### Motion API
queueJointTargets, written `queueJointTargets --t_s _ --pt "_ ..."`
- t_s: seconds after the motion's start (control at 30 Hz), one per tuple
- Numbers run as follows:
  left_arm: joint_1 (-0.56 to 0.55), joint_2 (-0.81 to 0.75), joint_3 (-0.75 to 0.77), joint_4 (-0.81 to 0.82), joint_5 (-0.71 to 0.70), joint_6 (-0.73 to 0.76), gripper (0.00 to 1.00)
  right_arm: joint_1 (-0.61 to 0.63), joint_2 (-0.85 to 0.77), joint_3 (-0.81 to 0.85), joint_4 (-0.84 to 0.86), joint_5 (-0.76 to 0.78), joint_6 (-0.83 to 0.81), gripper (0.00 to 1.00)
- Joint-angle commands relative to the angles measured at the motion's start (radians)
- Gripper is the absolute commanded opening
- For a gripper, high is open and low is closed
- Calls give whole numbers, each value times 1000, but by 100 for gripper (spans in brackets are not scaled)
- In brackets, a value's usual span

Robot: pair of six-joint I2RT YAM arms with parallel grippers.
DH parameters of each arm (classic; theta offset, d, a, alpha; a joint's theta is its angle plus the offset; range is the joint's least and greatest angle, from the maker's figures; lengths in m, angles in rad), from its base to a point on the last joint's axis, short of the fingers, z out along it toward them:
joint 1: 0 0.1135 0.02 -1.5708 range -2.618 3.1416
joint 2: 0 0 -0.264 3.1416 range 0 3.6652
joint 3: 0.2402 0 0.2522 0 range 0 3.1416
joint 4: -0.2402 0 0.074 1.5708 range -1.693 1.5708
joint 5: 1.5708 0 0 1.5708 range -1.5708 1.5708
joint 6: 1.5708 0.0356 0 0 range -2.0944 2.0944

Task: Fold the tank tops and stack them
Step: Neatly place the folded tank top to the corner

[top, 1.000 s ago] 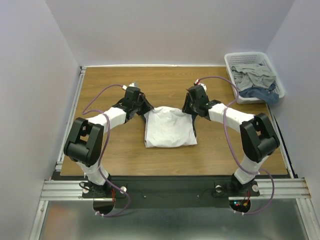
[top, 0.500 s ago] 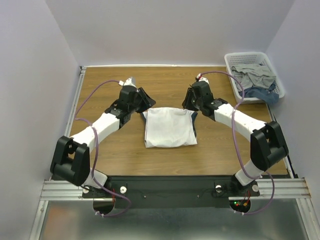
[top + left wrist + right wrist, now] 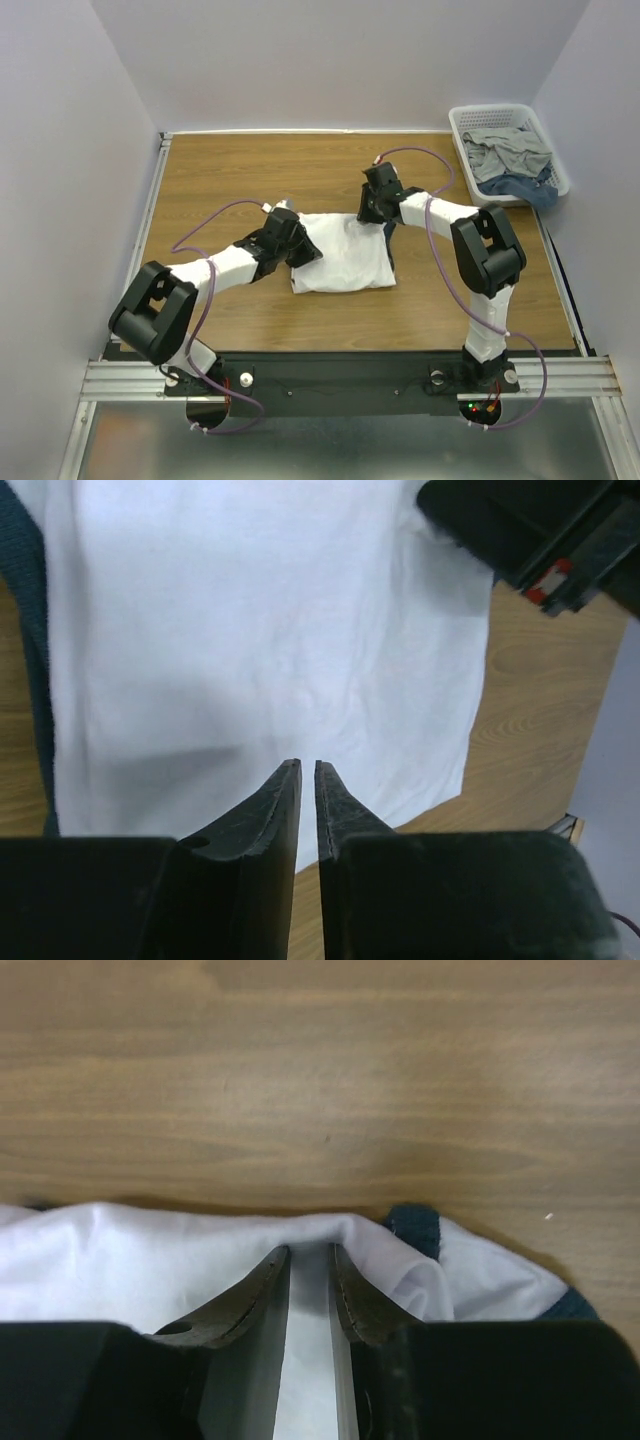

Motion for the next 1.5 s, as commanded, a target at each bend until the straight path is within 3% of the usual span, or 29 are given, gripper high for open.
queueJointTargets --t_s 0.0,0.33,0.47,0.6,0.77,0.9,1.0,1.17,1.33,1.47 --pt "22 72 -10 54 0 1 19 -52 24 75 -13 3 0 28" --pt "138 166 -28 104 28 26 18 -108 22 64 -29 5 13 39" --pt "152 148 9 82 22 47 25 -108 -33 61 -35 23 -2 44" --pt "195 163 85 42 17 75 33 -106 -85 55 -53 -3 -17 46" --pt "284 259 262 -2 16 112 36 -85 -169 5 -61 31 -37 47" --pt "287 276 389 -65 17 122 36 -72 -183 -5 -59 10 -100 47" --pt "269 199 354 -74 2 90 37 -52 -167 -6 -59 -29 -146 47" --pt "214 -6 112 -50 -4 -19 45 -31 -105 -5 -58 -78 -186 47" --pt "68 -257 -141 -47 -26 -209 58 -25 -47 -5 -59 -43 -189 46" --pt "-35 -378 -244 -70 -38 -354 64 -25 -33 -50 -64 -12 -154 46"
